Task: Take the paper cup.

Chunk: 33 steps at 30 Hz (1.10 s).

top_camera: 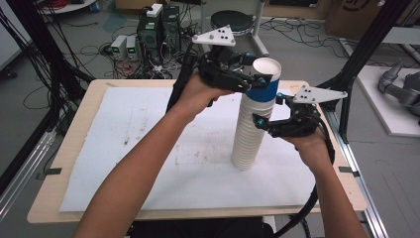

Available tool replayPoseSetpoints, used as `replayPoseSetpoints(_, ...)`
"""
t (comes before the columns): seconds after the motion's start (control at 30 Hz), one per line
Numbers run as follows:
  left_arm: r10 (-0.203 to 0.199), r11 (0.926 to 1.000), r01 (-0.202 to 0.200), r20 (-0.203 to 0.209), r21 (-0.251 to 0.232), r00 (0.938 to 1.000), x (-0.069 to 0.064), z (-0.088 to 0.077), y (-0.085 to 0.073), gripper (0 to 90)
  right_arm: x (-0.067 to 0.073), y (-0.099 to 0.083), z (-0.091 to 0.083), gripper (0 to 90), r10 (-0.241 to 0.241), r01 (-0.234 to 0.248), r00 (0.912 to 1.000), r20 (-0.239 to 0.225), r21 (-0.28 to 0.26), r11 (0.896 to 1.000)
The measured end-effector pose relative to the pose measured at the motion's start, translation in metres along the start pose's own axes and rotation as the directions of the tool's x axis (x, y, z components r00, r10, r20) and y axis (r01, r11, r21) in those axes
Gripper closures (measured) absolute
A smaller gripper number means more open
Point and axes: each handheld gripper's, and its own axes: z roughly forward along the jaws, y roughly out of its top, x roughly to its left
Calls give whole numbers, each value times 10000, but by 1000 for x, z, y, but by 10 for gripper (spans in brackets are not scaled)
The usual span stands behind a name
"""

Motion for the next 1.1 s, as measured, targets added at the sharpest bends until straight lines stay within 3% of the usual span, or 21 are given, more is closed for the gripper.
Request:
replayPoseSetpoints(0.1,33,9994,-34,-24,-354,10000,-2,-2,3,319,0,0,-1,153,21,-21,10000,20,7,10000)
replayPoseSetpoints(0.2,-7,9934,-3,-90,-1150,10000,-3,-14,18,323,-1,-1,-1,153,69,-69,10000,22,16,10000)
replayPoseSetpoints(0.27,-76,9915,53,-173,-1303,9998,-3,-18,22,322,-1,-1,-1,153,52,-52,10000,29,-5,10000)
replayPoseSetpoints(0.4,0,9817,-74,-389,-1901,9992,-6,-39,36,321,1,0,1,152,-39,39,10000,64,31,10000)
replayPoseSetpoints(0.5,104,9757,-272,-780,-2175,9969,-7,-60,43,321,1,0,0,152,35,-35,9999,130,37,10000)
replayPoseSetpoints(0.57,185,9762,-413,-1080,-2131,9940,-6,-74,44,321,1,-1,-1,151,53,-53,9999,145,10,10000)
replayPoseSetpoints(0.6,111,9779,-382,-1316,-2057,9912,-5,-87,39,321,0,-2,-2,150,42,-42,9999,152,-46,10000)
replayPoseSetpoints(0.7,51,9811,-349,-1548,-1901,9879,-3,-98,28,320,2,-6,-4,148,30,-29,9999,135,-134,9999)
replayPoseSetpoints(0.73,-16,9825,-296,-1672,-1837,9859,-2,-103,21,320,4,-11,-5,148,-124,132,9994,326,-236,9996)
replayPoseSetpoints(0.77,-20,9878,-301,-2061,-1526,9785,0,-112,5,319,5,-14,-6,148,-66,72,9992,393,-170,9998)
replayPoseSetpoints(0.8,-20,9878,-301,-2061,-1526,9785,0,-112,5,319,5,-14,-6,148,-66,72,9992,393,-170,9998)
replayPoseSetpoints(1.1,-783,9935,516,-2811,-1012,9565,11,-146,-76,318,20,-52,-13,149,-50,40,9989,462,221,9997)
